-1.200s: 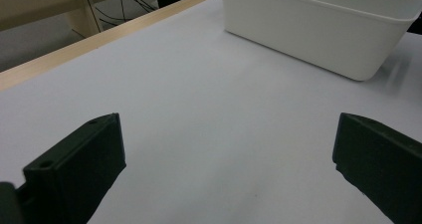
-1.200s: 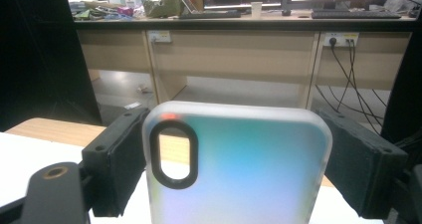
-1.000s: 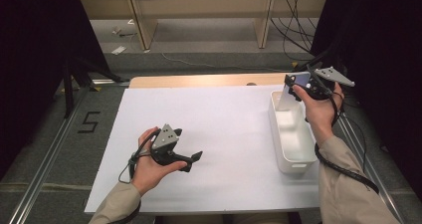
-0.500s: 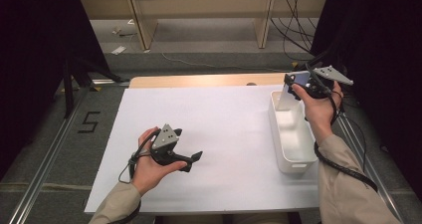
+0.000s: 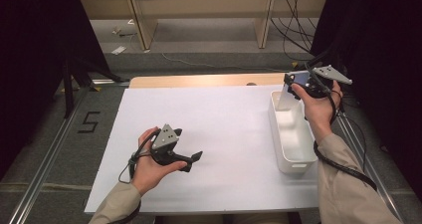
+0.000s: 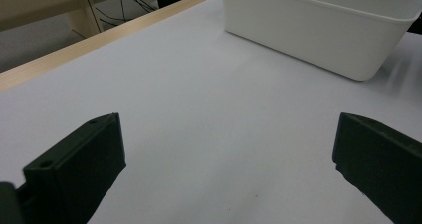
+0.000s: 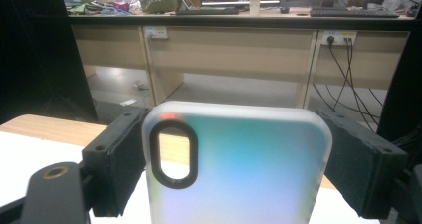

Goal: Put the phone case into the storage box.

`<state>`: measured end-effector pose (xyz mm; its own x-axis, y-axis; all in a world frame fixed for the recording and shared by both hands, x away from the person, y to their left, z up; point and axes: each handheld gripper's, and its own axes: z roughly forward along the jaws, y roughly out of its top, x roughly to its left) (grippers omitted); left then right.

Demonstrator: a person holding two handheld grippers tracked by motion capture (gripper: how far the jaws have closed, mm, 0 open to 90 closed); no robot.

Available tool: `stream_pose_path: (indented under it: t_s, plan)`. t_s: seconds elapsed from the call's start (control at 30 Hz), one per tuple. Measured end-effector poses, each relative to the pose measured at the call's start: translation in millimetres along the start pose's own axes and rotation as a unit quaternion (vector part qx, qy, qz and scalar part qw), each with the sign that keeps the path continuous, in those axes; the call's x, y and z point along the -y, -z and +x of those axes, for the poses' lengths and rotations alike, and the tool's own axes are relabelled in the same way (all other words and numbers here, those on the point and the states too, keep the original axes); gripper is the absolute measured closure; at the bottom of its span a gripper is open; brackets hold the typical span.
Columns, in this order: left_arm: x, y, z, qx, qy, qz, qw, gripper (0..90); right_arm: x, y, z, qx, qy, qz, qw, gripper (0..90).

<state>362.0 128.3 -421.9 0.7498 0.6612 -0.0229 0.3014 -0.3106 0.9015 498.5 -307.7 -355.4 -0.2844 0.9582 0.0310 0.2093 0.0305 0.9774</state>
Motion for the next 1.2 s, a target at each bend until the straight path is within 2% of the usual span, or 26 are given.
stream_pose_path:
  t_s: [1.2]
  plan:
    - [-0.1, -0.2, -0.1, 0.001, 0.000, -0.001, 1.0000, 0.0, 3.9, -8.6, -2.8, 0.005, 0.002, 0.011, 0.9999, 18.1]
